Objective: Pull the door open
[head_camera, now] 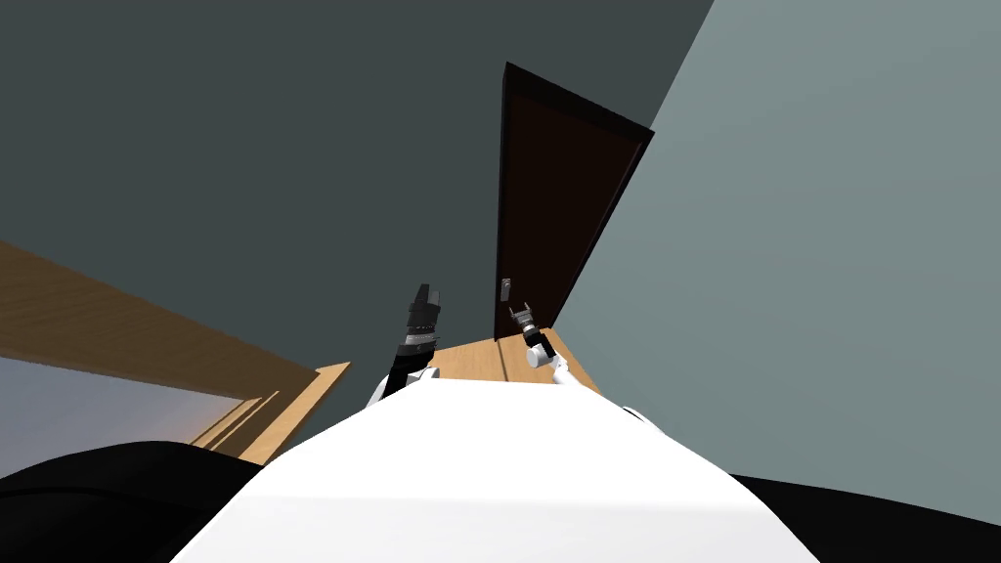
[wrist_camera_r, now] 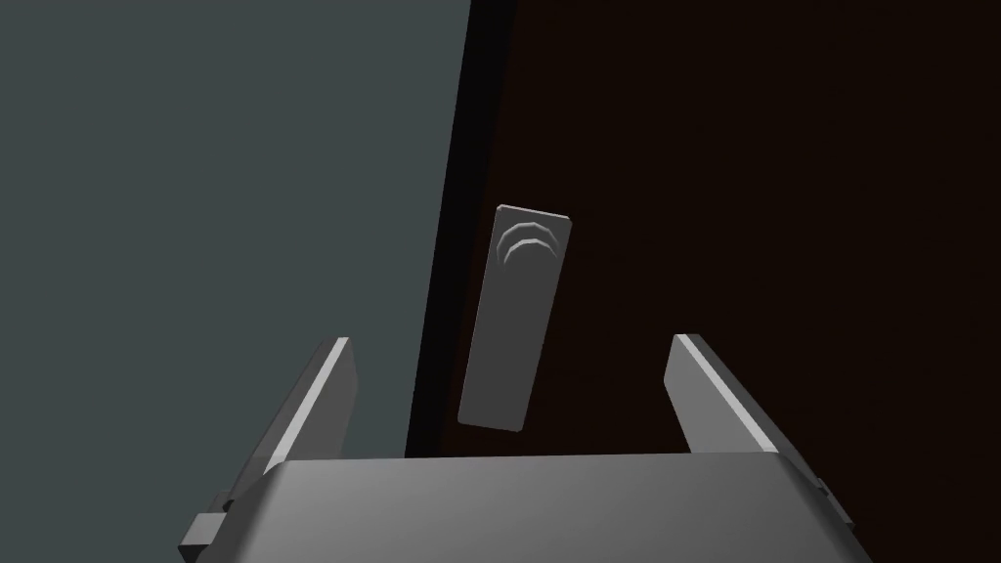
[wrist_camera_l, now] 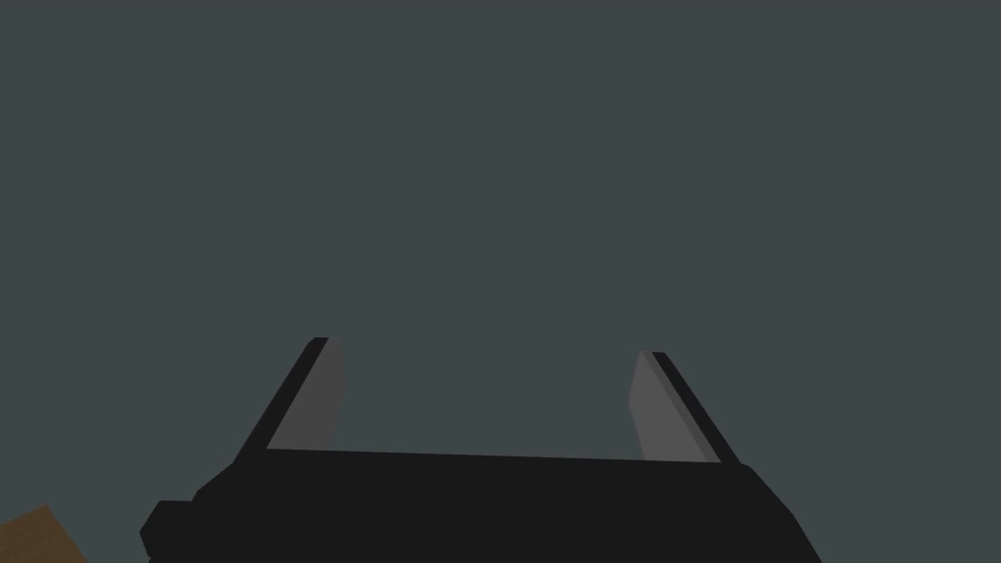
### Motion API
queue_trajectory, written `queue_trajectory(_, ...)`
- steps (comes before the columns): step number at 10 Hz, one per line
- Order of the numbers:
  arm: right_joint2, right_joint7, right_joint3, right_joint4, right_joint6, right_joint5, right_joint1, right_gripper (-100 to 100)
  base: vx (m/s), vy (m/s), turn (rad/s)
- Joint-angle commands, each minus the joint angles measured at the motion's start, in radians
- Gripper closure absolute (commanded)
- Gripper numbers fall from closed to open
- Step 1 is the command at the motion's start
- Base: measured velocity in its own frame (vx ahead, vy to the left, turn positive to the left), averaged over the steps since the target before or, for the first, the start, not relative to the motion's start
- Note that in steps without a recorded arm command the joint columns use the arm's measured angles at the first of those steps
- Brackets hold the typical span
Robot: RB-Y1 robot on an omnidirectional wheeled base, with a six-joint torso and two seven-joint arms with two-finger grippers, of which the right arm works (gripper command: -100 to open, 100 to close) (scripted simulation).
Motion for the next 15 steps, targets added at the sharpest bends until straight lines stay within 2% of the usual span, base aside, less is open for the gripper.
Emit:
queue_trajectory(1,-0.014,-0.038,0.017,0.032,0.002,-0.021,-0.021,-100,0.093,0.044,-0.037)
queue_trajectory(11,-0.077,-0.237,0.113,0.222,0.013,-0.138,-0.145,-100,0.111,0.048,-0.035)
queue_trajectory(12,-0.082,-0.252,0.121,0.237,0.014,-0.147,-0.155,-100,0.132,0.080,-0.025)
queue_trajectory(13,-0.074,-0.238,0.116,0.232,0.011,-0.140,-0.149,-100,0.055,0.040,-0.007)
queue_trajectory(14,-0.101,-0.267,0.109,0.254,-0.004,-0.147,-0.149,-100,0.073,0.073,0.257)
queue_trajectory(15,-0.114,-0.279,0.105,0.263,-0.010,-0.151,-0.148,-100,0.105,0.090,0.216)
